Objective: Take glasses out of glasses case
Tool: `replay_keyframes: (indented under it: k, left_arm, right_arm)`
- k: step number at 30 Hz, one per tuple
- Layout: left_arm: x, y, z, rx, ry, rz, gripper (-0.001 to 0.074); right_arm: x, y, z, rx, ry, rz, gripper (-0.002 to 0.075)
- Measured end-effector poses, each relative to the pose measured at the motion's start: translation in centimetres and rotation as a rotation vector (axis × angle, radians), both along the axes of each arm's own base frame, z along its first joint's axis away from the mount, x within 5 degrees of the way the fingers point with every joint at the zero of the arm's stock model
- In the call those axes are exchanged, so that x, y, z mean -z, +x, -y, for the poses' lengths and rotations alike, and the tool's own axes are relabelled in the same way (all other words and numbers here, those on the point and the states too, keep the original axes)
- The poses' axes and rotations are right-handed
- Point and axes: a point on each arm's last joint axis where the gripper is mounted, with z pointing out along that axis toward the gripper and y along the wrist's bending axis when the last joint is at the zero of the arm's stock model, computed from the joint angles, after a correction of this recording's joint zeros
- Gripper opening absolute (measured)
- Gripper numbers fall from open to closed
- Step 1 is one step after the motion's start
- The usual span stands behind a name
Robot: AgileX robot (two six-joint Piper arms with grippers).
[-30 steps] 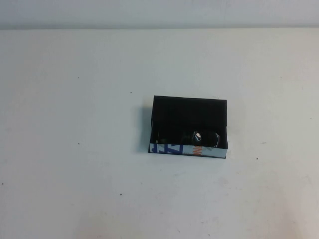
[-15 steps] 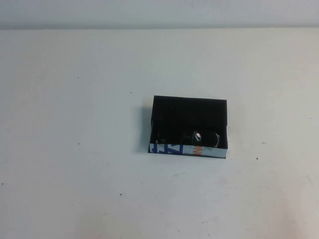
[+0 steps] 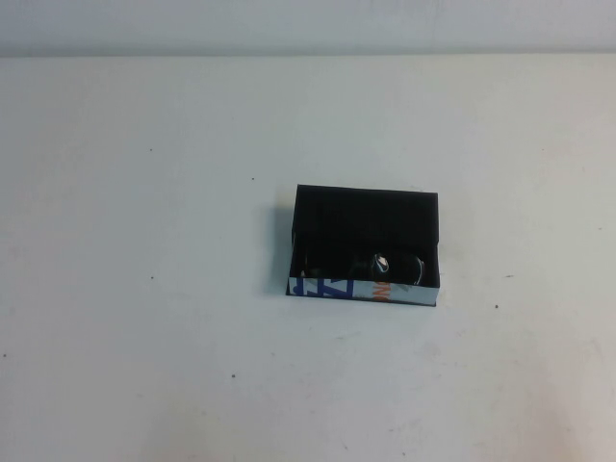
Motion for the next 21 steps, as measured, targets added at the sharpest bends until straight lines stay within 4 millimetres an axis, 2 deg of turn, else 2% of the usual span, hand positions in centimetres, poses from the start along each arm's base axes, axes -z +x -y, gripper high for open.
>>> replay_keyframes:
  k: [4, 8, 11, 16, 21]
  left_arm:
    - [0.0, 0.0, 0.0, 0.0, 0.0, 0.0, -0.0004]
    - [0.0, 0.0, 0.0, 0.0, 0.0, 0.0, -0.0004]
    - [0.0, 0.0, 0.0, 0.0, 0.0, 0.0, -0.0004]
    - [0.0, 0.0, 0.0, 0.0, 0.0, 0.0, -0.0004]
    - [0.0, 0.0, 0.0, 0.0, 0.0, 0.0, -0.0004]
  right_arm:
    - [-1.3, 0.2, 0.1, 0.016, 0.015, 0.146, -0.0018]
    - [-3.7, 0.2, 0.4, 0.044, 0.035, 0.405, -0.0018]
    - [-5.9, -0.3, 0.4, 0.043, 0.022, 0.488, -0.0018]
    - [-11.3, -1.0, 0.3, 0.025, 0.011, 0.43, -0.0018]
    - [-15.1, 1.0, -0.1, -0.001, -0.024, 0.243, -0.0018]
